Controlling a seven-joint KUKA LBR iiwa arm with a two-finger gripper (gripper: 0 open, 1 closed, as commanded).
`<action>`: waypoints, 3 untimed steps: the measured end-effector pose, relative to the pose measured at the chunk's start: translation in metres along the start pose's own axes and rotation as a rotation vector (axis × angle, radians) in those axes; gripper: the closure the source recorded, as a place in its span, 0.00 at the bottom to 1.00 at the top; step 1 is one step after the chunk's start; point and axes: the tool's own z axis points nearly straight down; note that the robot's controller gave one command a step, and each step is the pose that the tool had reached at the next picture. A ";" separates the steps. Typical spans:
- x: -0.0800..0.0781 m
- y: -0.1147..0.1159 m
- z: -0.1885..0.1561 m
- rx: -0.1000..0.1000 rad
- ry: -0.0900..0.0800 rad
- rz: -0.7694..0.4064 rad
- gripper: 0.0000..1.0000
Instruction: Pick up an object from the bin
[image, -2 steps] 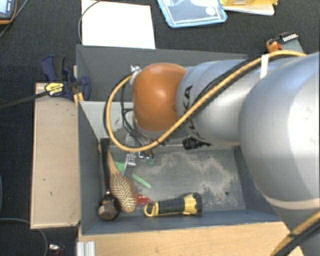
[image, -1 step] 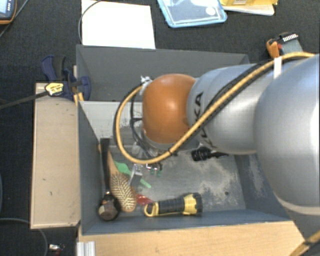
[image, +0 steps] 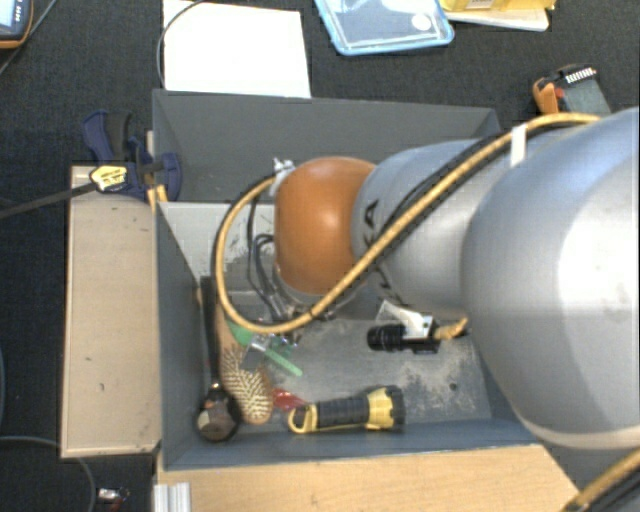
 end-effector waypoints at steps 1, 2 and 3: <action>-0.004 0.031 0.067 -0.007 -0.007 -0.119 0.00; -0.007 0.039 0.097 -0.016 -0.012 0.053 1.00; -0.007 0.038 0.095 -0.017 -0.011 0.087 1.00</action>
Offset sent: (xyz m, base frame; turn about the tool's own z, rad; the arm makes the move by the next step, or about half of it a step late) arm 0.0203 0.0248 -0.0774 0.3389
